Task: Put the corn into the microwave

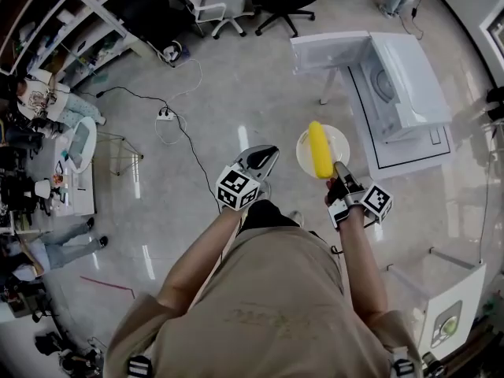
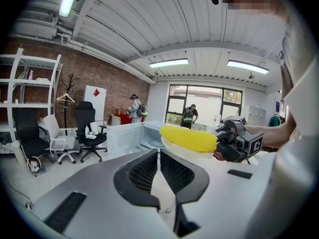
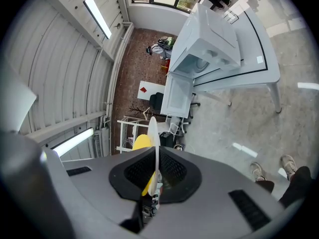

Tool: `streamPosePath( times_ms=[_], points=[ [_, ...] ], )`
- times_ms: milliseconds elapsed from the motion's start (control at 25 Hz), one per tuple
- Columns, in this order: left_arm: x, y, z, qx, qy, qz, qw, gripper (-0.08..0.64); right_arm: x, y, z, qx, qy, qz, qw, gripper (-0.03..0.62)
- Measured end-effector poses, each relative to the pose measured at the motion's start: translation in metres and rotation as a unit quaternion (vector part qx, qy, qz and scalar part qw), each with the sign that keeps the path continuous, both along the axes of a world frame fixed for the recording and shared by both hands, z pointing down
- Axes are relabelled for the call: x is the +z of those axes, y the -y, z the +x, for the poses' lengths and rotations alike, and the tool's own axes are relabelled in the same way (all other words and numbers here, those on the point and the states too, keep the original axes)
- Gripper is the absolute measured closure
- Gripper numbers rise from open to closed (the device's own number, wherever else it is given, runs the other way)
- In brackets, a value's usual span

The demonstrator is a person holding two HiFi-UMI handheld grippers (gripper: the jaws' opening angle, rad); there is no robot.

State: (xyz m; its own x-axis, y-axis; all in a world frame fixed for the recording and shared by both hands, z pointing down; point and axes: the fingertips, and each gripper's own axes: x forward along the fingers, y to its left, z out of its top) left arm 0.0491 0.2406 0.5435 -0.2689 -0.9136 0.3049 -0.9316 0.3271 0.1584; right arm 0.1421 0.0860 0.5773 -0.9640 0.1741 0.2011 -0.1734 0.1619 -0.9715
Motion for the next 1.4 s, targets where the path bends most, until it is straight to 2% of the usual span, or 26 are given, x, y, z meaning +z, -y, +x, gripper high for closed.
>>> streamPosePath(
  times_ms=[360,760,1160,1400],
  points=[
    [0.011,0.006,-0.059,0.051,-0.01,0.002,0.9987,0.554,0.008,0.002,-0.035,0.055,0.001,0.004,0.998,0.577],
    [0.009,0.024,-0.133,0.128,-0.008,0.01,0.9917,0.554,0.005,-0.002,-0.08,0.135,0.018,-0.009,0.991,0.577],
    [0.018,0.045,-0.167,0.198,-0.01,0.016,0.98,0.554,0.014,0.006,-0.103,0.204,0.023,-0.001,0.979,0.577],
    [0.028,0.068,-0.177,0.217,-0.006,0.013,0.9761,0.554,0.023,0.018,-0.109,0.226,0.022,-0.005,0.974,0.577]
  ],
)
